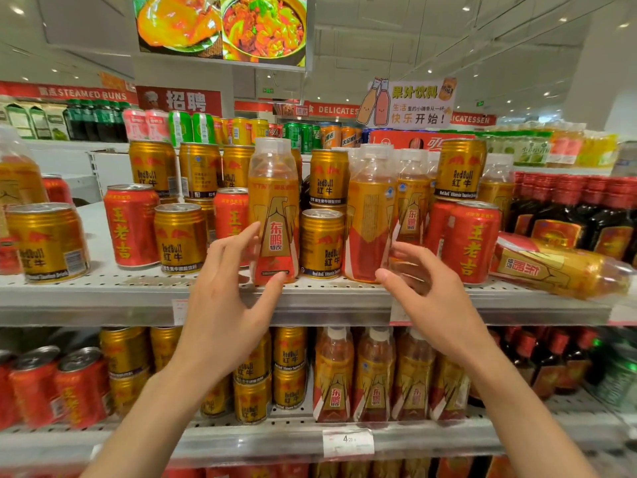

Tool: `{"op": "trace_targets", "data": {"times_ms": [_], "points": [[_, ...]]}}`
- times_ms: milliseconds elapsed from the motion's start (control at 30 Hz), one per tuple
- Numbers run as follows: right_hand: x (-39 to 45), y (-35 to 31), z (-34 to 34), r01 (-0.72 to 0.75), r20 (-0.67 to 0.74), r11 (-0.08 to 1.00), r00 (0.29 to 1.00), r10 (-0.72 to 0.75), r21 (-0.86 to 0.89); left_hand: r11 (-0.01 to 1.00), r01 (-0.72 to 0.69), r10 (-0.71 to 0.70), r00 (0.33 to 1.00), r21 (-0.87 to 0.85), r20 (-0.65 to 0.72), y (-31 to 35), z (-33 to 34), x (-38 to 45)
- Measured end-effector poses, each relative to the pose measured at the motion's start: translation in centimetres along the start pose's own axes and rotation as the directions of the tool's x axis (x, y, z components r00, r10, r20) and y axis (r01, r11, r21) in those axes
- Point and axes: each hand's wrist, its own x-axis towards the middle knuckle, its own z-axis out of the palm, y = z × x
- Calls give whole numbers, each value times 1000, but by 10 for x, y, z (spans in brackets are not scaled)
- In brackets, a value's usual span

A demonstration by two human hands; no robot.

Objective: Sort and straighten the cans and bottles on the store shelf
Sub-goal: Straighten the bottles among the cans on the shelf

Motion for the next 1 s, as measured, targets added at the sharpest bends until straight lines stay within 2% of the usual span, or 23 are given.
{"op": "trace_targets", "data": {"times_ms": [167, 267, 400, 667, 1000], "points": [[-49, 9, 9, -29, -106, 998, 994, 35, 50, 975, 61, -24, 984, -212, 174, -2, 2, -33], [-78, 20, 18, -144, -110, 981, 981, 159, 127, 949, 117, -25, 953, -293, 301, -3, 6, -53], [-108, 47, 16, -284, -92, 946, 949, 301, 158, 904, 249, -109, 920, -346, 377, -1, 21, -74], [-108, 96, -53, -299, -79, 935, 945, 319, 192, 833, 408, -259, 885, -374, 388, 50, 80, -98], [-75, 139, -150, -233, 17, 951, 972, 234, 202, 822, 429, -302, 886, -374, 353, 142, 161, -89]]}}
